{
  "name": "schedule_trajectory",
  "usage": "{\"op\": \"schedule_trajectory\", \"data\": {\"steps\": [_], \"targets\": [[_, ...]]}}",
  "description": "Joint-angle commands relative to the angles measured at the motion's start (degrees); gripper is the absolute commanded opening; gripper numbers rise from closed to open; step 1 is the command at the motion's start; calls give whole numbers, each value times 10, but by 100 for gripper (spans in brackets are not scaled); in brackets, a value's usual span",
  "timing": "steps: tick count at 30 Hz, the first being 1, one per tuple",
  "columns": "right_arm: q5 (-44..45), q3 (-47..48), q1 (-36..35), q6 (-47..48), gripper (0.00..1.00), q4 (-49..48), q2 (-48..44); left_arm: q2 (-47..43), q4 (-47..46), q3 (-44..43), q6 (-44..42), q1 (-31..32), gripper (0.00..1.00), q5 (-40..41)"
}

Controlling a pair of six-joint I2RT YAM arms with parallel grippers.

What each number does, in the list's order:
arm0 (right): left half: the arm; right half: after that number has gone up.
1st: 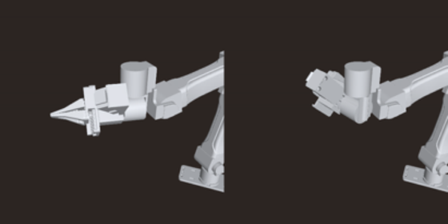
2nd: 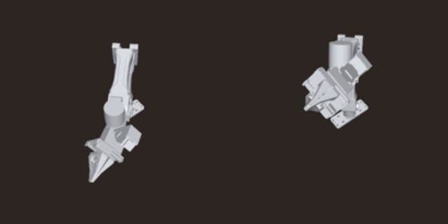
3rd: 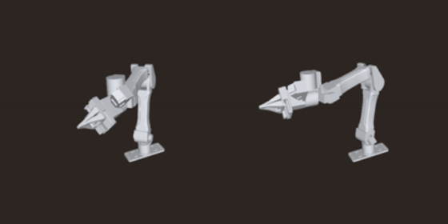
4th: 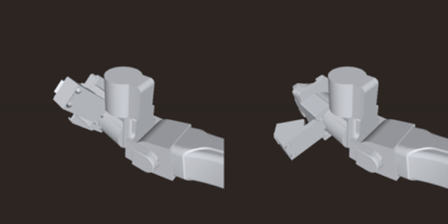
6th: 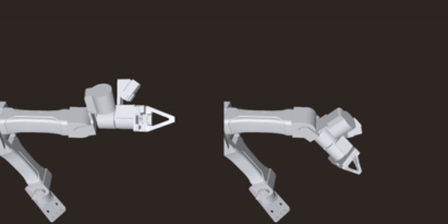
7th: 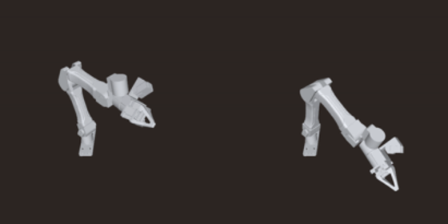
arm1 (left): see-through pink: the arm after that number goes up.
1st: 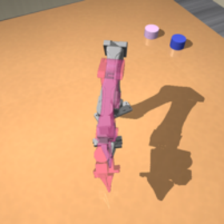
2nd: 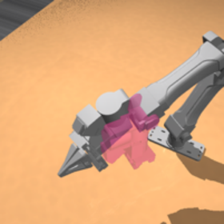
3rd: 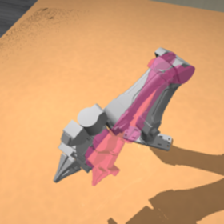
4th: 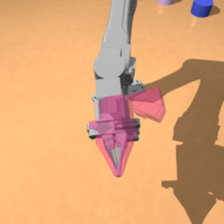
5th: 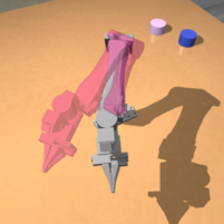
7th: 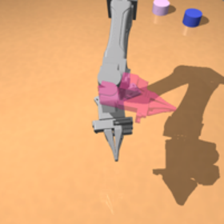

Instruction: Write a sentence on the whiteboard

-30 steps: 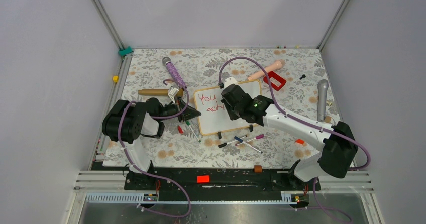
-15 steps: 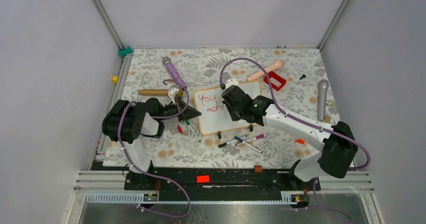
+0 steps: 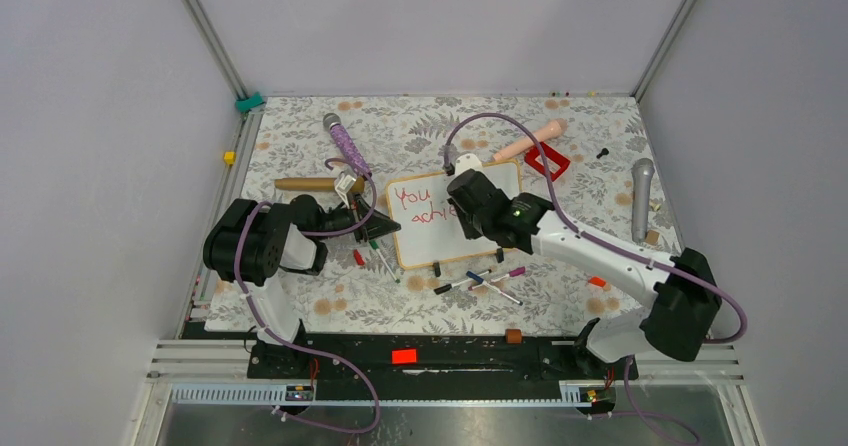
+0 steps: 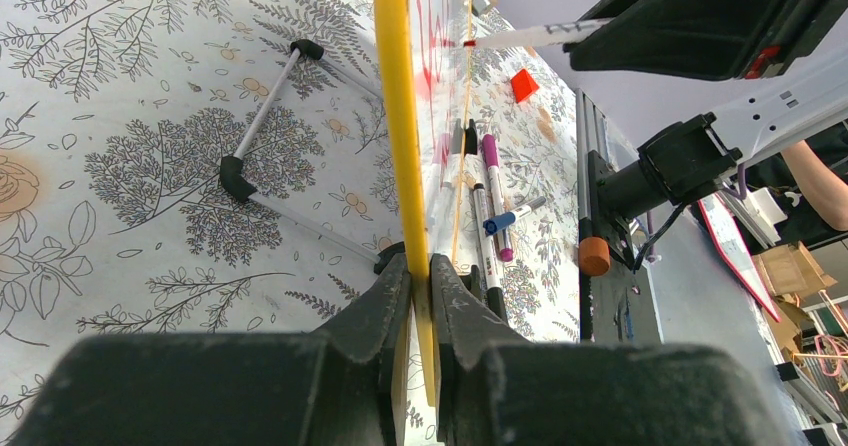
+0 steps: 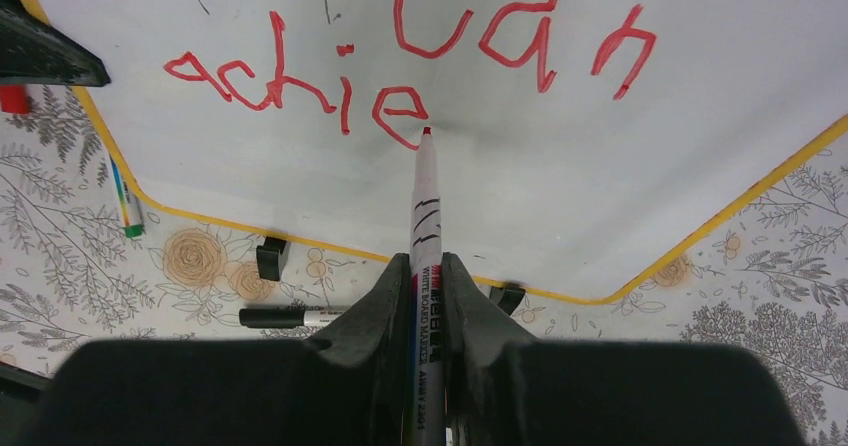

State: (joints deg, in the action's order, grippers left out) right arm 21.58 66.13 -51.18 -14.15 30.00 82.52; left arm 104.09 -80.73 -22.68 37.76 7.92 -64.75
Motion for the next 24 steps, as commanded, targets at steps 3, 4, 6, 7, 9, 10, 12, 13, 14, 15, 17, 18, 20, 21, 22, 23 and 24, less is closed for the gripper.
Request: {"op": "schedule_trajectory", "data": {"steps": [3, 4, 6, 7, 9, 10, 12, 13, 14, 15, 17, 18, 20, 21, 22, 23, 24], "targets": [[4, -48, 8, 13, 0, -89, -83, -10, -41, -4, -41, -1, 0, 6], [4, -51, 8, 13, 0, -91, -86, -10, -41, -4, -40, -2, 0, 7], [9, -49, 8, 13, 0, -88, -84, -10, -41, -5, -41, -1, 0, 6], [13, -48, 9, 13, 0, -85, -81, -9, -41, -5, -41, -1, 1, 6], [23, -38, 9, 12, 0, -75, -70, -10, -41, -5, -40, -1, 0, 6], [26, -32, 9, 12, 0, -68, -64, -10, -41, -5, -41, -1, 1, 5], [31, -22, 10, 13, 0, -63, -53, -10, -41, -5, -41, -1, 1, 4], [33, -19, 11, 12, 0, -61, -50, -11, -41, -5, -41, -2, 1, 3], [35, -16, 12, 12, 0, -60, -47, -11, -41, -5, -41, -1, 1, 4], [37, -14, 13, 10, 0, -58, -45, -11, -41, -5, -42, -1, 1, 4], [40, -11, 16, 9, 0, -53, -40, -11, -41, -5, -41, -1, 0, 3], [42, -10, 16, 8, 0, -50, -38, -11, -41, -5, -42, -1, 0, 3], [44, -11, 18, 4, 0, -48, -36, -12, -41, -5, -41, -1, 0, 4], [44, -12, 18, 4, 0, -48, -35, -12, -41, -4, -41, -1, 0, 4], [43, -12, 18, 4, 0, -49, -35, -13, -41, -4, -42, -1, 0, 4], [42, -11, 19, 4, 0, -48, -33, -13, -41, -4, -42, -1, 0, 4], [41, -10, 19, 4, 0, -48, -32, -13, -41, -4, -42, -1, 0, 4]]}}
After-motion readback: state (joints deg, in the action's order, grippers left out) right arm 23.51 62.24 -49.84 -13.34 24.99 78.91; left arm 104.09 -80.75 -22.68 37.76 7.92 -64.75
